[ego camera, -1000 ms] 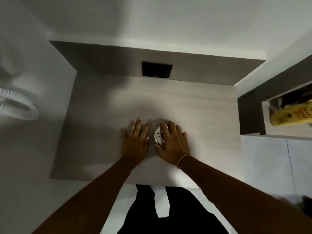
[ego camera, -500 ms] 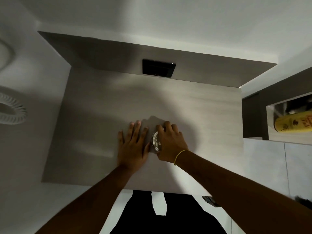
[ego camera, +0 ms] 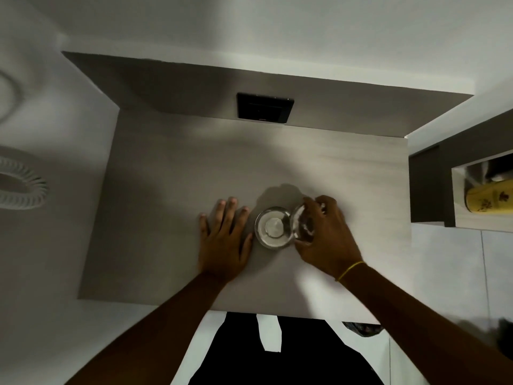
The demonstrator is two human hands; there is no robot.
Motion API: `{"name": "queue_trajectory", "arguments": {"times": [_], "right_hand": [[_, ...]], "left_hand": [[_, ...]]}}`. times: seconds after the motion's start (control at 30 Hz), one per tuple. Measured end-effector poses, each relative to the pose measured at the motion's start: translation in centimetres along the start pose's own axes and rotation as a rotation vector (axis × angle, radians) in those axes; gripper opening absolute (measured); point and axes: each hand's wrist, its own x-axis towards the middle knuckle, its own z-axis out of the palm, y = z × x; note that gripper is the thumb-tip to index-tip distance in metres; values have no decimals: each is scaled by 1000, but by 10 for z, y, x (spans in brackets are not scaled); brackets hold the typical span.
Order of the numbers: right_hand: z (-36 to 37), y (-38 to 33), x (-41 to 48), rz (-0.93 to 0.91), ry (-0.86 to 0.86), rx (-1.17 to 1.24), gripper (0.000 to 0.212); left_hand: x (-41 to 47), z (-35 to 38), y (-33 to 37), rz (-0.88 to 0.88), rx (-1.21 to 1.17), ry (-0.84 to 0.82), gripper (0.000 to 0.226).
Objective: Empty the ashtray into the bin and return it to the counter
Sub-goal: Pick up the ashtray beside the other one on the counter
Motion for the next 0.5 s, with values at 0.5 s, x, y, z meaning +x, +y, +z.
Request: {"name": "queue_trajectory", "arguments": {"times": [0.5], "right_hand": [[16,52,-20,47,12,-248,90]], "left_hand": [[1,-3,2,-4,35,3,68]]}}
